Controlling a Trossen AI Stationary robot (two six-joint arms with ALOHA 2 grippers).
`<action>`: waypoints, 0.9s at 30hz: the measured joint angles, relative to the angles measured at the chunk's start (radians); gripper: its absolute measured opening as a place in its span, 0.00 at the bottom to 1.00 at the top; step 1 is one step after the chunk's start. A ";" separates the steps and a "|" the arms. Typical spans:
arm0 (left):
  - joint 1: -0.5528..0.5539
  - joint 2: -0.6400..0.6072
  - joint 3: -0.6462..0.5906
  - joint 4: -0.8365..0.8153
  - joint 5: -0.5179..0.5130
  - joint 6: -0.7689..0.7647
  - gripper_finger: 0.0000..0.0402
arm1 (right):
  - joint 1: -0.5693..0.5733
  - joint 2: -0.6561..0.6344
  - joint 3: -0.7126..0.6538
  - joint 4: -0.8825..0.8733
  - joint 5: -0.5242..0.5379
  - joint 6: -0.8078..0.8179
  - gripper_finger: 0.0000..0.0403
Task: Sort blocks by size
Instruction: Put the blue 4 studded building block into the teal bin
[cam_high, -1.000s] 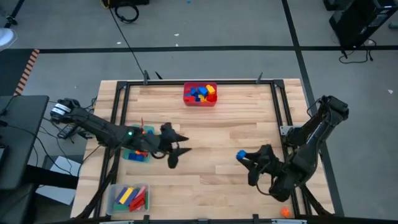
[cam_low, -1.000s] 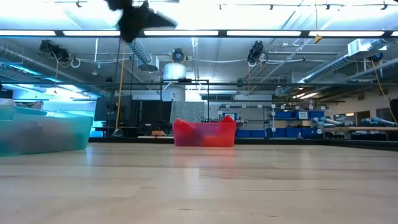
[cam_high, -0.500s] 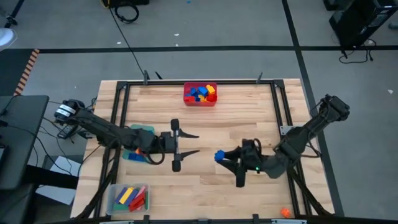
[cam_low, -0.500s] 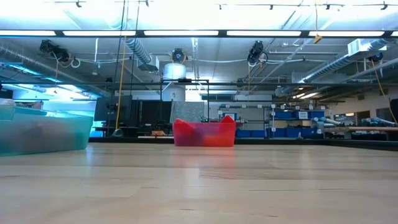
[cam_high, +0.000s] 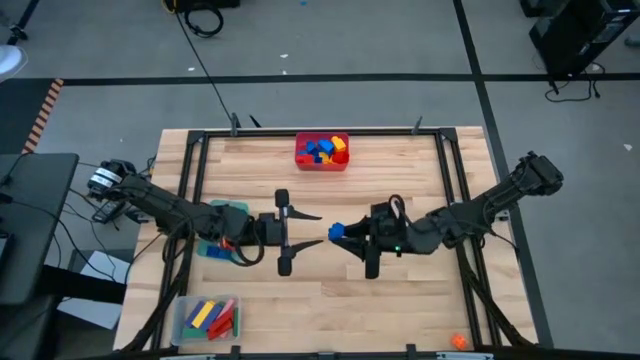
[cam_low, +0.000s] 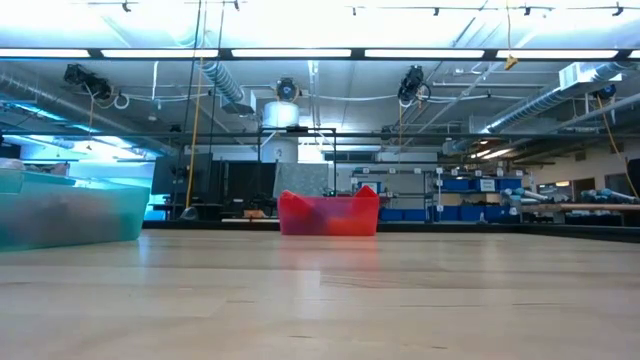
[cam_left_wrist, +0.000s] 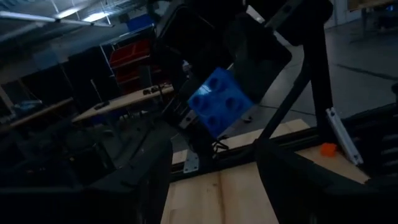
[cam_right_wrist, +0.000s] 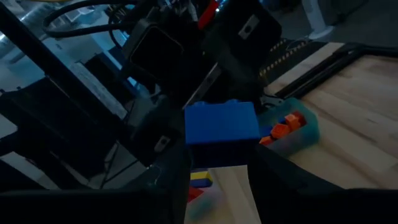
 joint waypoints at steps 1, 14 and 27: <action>0.000 0.000 0.000 0.000 0.000 0.015 0.59 | -0.009 0.000 0.000 0.000 -0.014 -0.002 0.36; 0.023 0.000 0.000 0.008 0.016 0.056 0.70 | -0.081 0.000 0.000 0.001 -0.163 -0.010 0.36; 0.046 0.057 0.026 0.050 0.087 0.068 0.71 | -0.138 0.000 0.000 -0.001 -0.275 -0.014 0.36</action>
